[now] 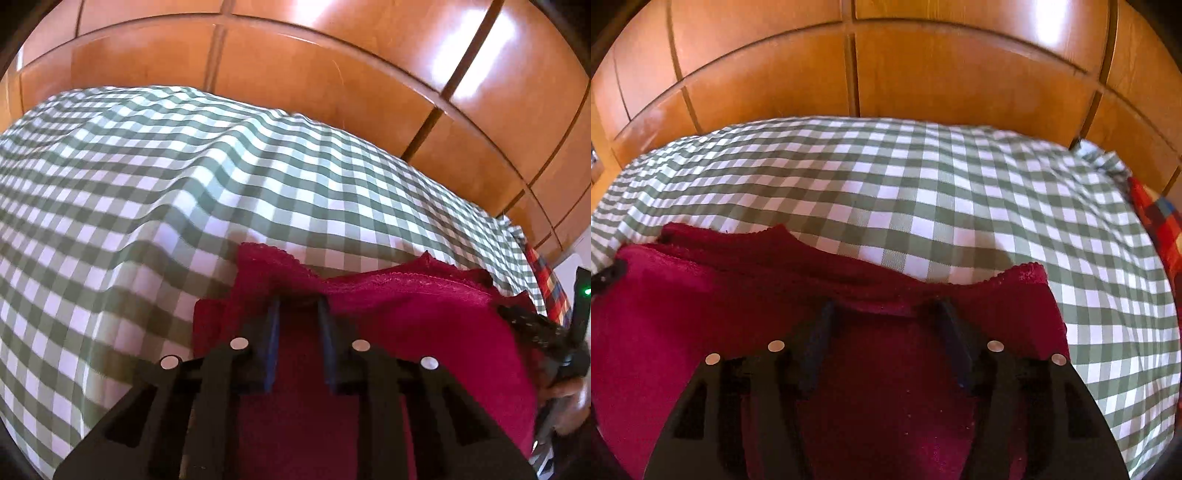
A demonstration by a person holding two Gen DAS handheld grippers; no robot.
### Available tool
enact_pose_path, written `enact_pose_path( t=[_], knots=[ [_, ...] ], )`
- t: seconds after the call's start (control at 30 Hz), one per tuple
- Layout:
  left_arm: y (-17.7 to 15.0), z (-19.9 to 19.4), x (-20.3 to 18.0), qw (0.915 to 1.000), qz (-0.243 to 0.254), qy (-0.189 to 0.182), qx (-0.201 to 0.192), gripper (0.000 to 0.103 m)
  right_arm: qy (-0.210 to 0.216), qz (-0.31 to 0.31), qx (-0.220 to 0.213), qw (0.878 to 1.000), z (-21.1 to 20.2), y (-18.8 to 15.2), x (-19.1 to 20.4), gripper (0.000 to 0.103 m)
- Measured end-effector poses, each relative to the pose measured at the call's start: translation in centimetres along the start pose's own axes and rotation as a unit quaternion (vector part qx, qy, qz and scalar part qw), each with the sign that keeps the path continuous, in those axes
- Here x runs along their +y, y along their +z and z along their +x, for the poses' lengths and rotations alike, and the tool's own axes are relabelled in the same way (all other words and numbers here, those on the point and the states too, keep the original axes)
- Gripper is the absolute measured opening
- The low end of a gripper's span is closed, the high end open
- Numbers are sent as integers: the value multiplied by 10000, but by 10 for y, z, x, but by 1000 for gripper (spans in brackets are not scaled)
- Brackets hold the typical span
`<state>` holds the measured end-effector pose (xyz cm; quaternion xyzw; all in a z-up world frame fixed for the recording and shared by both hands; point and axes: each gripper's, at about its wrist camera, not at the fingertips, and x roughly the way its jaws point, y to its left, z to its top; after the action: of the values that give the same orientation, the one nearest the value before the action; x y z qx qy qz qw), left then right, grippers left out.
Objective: Fold small clothes
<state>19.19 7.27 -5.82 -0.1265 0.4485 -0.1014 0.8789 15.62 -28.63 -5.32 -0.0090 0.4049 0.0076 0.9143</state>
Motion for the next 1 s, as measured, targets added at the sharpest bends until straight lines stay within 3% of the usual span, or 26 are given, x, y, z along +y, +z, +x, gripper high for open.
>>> enact_pose_path(
  t=[0.2, 0.27, 0.33, 0.73, 0.83, 0.9, 1.0],
  knots=[
    [1, -7, -14, 9993, 179, 334, 40, 19, 202, 193, -156, 9995, -2, -2, -8, 58],
    [-2, -19, -23, 9987, 259, 439, -57, 39, 230, 214, -155, 9994, -3, -3, -9, 59],
    [-10, -37, -32, 9974, 288, 589, -303, 48, 253, 236, -167, 9993, -3, -4, -8, 59],
    [-47, -95, -42, 9971, 179, 417, -605, 56, 79, 215, -162, 9996, -8, -5, -8, 60],
    [-56, -101, -45, 9969, 251, 459, -592, 56, -64, 174, -87, 9998, -11, -4, -6, 66],
    [-62, -102, -46, 9966, 302, 505, -584, 57, -195, 200, -18, 9996, -17, -4, -4, 78],
    [-68, -102, -48, 9963, 376, 544, -552, 61, -316, 272, -23, 9991, -35, -8, 0, 83]
  ],
)
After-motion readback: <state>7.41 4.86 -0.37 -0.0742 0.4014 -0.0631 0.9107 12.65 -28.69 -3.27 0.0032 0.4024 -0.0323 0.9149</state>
